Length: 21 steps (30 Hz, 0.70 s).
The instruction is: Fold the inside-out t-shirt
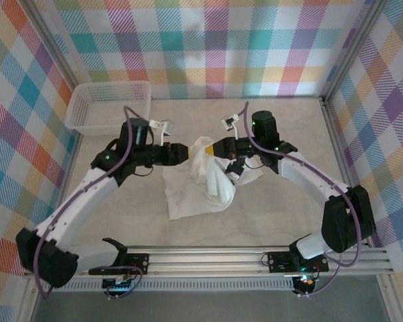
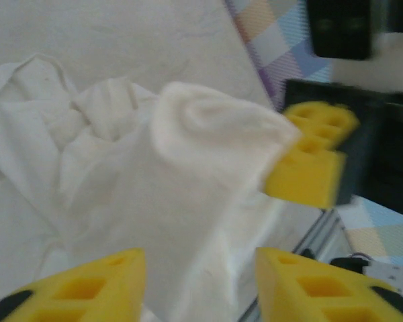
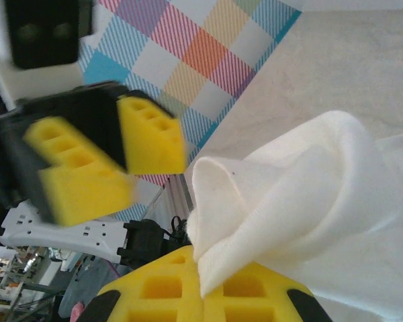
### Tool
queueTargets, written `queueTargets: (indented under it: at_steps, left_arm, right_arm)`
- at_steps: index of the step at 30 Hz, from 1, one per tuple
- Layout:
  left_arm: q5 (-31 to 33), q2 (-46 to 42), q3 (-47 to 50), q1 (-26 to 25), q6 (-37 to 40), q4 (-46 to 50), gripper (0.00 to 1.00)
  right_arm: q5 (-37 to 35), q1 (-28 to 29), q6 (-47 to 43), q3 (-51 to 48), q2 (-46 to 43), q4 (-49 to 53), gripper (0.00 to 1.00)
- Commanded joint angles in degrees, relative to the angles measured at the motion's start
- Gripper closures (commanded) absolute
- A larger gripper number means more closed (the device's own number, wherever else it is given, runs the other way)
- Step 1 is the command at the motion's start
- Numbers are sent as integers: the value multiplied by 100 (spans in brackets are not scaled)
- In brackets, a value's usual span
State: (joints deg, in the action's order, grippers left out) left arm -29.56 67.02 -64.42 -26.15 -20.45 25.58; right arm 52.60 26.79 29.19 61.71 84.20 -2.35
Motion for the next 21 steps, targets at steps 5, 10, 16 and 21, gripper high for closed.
queueTargets:
  at_steps: [5, 10, 16, 21]
  left_arm:
    - [-245, 169, 314, -203, 76, -682, 44]
    - [-82, 720, -46, -391, 215, -871, 46]
    - [179, 831, -279, -517, 350, -761, 85]
    - [310, 286, -53, -514, -134, -921, 100]
  right_arm:
    - [313, -15, 176, 374, 87, -17, 100]
    - [215, -6, 131, 428, 101, 239, 100]
    - [-58, -14, -48, 497, 102, 668, 95]
    - [-1143, -285, -200, 438, 135, 1467, 80]
